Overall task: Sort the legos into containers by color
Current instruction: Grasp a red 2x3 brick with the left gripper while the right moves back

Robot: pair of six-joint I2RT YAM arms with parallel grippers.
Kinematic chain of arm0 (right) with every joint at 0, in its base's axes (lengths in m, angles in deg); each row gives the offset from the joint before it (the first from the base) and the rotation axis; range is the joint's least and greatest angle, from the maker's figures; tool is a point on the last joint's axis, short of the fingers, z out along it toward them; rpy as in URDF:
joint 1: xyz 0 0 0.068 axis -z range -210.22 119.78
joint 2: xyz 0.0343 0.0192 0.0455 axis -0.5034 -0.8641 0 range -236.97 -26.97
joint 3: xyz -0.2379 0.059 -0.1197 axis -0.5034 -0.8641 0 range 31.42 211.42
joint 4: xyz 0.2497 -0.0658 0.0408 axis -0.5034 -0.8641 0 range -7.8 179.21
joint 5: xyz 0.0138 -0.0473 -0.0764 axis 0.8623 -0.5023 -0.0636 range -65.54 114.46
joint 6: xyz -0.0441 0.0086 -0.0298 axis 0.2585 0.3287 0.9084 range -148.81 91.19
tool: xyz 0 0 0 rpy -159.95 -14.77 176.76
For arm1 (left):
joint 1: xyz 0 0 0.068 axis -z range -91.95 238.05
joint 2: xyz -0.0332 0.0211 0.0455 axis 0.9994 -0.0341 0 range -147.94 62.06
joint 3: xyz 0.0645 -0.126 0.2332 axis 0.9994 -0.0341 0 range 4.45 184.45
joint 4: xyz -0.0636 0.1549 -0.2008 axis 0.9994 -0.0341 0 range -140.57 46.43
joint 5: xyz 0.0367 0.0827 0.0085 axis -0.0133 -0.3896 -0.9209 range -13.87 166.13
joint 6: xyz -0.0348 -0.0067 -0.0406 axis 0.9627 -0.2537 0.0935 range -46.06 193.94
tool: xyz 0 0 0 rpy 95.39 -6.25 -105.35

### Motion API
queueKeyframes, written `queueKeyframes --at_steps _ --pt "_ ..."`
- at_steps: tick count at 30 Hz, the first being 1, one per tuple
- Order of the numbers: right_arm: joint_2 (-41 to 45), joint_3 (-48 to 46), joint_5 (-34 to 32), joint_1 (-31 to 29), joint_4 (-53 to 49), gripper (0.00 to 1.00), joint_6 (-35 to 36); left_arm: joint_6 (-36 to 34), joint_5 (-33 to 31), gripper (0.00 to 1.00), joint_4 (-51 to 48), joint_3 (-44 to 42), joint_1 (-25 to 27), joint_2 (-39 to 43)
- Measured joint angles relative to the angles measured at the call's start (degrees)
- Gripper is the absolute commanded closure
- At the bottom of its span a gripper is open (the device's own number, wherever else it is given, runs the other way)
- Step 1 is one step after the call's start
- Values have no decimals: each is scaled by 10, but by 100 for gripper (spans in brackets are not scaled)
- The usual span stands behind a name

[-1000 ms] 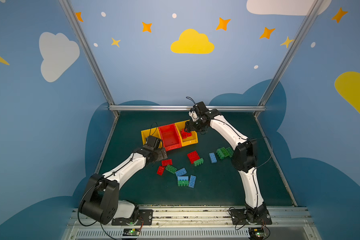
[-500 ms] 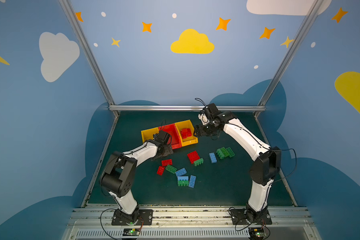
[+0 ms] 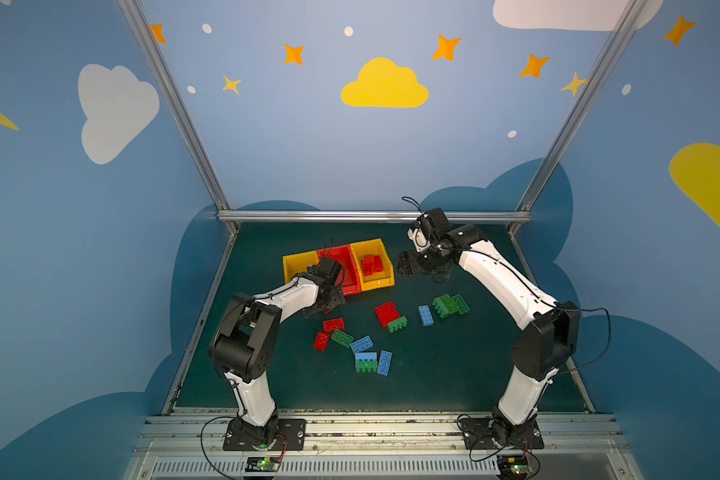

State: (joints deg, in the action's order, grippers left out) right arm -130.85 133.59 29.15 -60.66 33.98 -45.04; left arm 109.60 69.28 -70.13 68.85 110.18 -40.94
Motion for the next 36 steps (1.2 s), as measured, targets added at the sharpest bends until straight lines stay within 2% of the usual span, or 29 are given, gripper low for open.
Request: queueKeyframes --at_steps 4,8,15,23,29,36 --pt "1 -6 0 4 0 14 0 2 -2 13 -4 -7 3 -1" --pt "5 -13 1 4 -2 14 0 7 -5 28 -7 -4 5 -11" --pt "23 -21 4 7 -7 14 2 17 -16 38 -13 8 8 -29" --pt "49 -43 9 11 -13 14 4 24 -29 59 -30 27 9 -36" --pt "68 -74 10 14 -16 14 7 23 -38 67 -42 40 16 -40" --pt "105 -112 16 23 -16 14 6 10 -55 67 -77 77 37 -40"
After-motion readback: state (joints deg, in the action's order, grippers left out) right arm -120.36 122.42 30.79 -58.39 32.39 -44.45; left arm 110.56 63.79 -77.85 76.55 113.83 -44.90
